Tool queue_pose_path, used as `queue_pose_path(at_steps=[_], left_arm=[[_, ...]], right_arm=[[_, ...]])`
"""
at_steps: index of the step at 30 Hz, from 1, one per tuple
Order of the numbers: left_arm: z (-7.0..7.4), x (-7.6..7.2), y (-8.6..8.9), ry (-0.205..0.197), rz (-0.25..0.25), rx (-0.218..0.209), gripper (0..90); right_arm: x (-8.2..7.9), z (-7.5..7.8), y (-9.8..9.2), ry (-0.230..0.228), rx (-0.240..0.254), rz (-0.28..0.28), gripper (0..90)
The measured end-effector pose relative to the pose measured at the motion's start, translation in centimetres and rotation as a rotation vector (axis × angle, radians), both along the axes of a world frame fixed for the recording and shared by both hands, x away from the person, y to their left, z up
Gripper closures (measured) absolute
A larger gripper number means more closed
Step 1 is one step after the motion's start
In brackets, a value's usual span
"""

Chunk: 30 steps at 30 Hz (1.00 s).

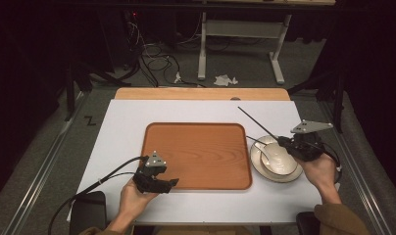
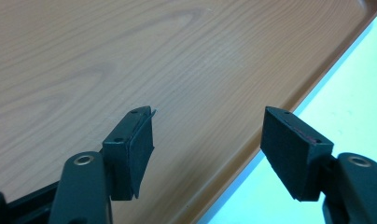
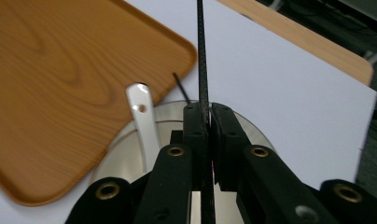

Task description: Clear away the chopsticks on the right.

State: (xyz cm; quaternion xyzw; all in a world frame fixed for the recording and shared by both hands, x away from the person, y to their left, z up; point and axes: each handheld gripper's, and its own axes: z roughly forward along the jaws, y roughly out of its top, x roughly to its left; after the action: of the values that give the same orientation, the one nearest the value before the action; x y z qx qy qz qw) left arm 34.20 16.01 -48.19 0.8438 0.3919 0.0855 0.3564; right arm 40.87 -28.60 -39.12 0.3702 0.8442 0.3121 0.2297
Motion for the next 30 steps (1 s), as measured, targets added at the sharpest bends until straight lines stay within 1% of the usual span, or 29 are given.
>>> queue_pose_path(at_steps=[1, 2, 3, 5, 6, 7, 8, 10, 13, 19, 21, 23, 26, 28, 30], left_arm=[[0.0, 0.0, 0.0, 0.0, 0.0, 0.0, 34.3], [0.0, 0.0, 0.0, -0.001, 0.0, -0.001, 34.2], [0.1, 0.0, 0.0, -0.006, -0.001, 0.002, 34.3], [0.1, -0.1, 0.0, -0.009, 0.001, 0.002, 34.3], [0.1, -0.1, 0.0, -0.009, 0.001, 0.002, 34.3], [0.1, -0.1, 0.0, -0.007, 0.003, 0.0, 34.3], [0.1, -0.1, 0.0, -0.008, 0.001, 0.001, 34.3], [0.1, 0.0, 0.0, -0.003, 0.001, 0.001, 34.3], [0.1, -0.1, 0.0, -0.007, 0.002, -0.004, 34.3], [0.1, -0.1, 0.0, -0.007, 0.002, -0.003, 34.3], [0.1, 0.0, 0.0, -0.005, 0.0, 0.0, 34.3], [0.1, -0.1, 0.0, -0.008, -0.001, -0.003, 34.3], [0.1, -0.1, 0.1, -0.011, -0.001, -0.002, 34.3], [0.1, -0.1, 0.1, -0.006, 0.0, -0.004, 34.3], [0.1, 0.0, 0.0, -0.004, 0.0, -0.001, 34.3]], right_arm=[[-0.2, 0.1, 0.4, 0.009, 0.009, 0.004, 86.4], [-0.3, 0.1, 0.6, 0.007, 0.014, 0.013, 86.4], [-0.4, 0.1, 0.9, 0.012, 0.009, 0.027, 86.4], [-0.8, 0.0, 1.9, 0.031, 0.017, 0.049, 86.3], [-0.9, 0.0, 2.2, 0.031, 0.018, 0.055, 86.3], [-1.0, 0.0, 2.5, 0.044, 0.007, 0.056, 86.3], [-1.1, 0.0, 2.8, 0.043, 0.008, 0.058, 86.3], [-1.3, -0.2, 3.6, 0.059, 0.009, 0.072, 86.3], [-1.6, -0.7, 4.7, 0.084, 0.004, 0.09, 86.2], [-1.9, -2.3, 7.0, 0.119, -0.029, 0.127, 86.1], [-2.0, -3.0, 8.0, 0.129, -0.062, 0.144, 86.1], [-2.1, -3.9, 8.9, 0.137, -0.098, 0.144, 86.0], [-1.8, -4.9, 9.7, 0.155, -0.126, 0.141, 86.0], [-1.7, -5.4, 10.0, 0.171, -0.13, 0.14, 85.7], [-1.5, -6.1, 10.3, 0.183, -0.12, 0.135, 85.4]])
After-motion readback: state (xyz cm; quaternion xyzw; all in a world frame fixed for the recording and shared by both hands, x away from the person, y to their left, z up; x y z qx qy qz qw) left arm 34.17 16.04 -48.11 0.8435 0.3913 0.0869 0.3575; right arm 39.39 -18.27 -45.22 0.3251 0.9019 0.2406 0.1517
